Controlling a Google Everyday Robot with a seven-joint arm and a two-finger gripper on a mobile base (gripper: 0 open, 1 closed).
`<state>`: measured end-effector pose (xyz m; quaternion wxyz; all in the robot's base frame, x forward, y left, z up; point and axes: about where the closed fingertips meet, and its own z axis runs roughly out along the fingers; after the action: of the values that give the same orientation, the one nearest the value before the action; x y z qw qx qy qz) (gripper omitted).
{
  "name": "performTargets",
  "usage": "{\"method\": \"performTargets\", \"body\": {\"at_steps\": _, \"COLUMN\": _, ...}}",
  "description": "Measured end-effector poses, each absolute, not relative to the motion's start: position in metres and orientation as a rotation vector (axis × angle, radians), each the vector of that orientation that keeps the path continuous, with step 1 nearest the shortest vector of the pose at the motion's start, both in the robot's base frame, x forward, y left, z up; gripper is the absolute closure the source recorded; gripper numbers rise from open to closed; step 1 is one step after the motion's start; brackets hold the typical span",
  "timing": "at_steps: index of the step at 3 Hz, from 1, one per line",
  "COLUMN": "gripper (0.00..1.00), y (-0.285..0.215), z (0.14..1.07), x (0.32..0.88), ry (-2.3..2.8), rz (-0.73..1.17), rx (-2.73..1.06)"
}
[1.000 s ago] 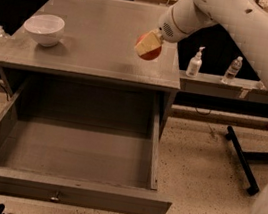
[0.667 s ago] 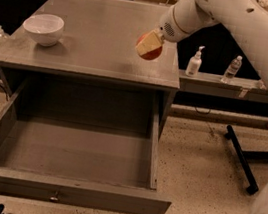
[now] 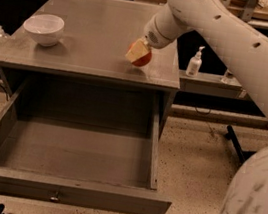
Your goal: Pick apple from top drawer and place on counter
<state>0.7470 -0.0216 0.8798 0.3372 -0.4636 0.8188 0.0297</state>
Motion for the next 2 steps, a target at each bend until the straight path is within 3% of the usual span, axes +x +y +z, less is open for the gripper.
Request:
{"method": "performTargets", "body": {"at_steps": 1, "gripper": 1.00, "y": -0.0116, "z": 0.8653, "x": 0.7521, "ry": 2.140, "rz": 0.067, "rx": -1.215}}
{"method": "performTargets", "body": {"at_steps": 2, "gripper": 0.80, "y": -0.0085, "z": 0.8614, "x": 0.7546, "ry": 2.110, "rz": 0.096, "rx": -1.181}}
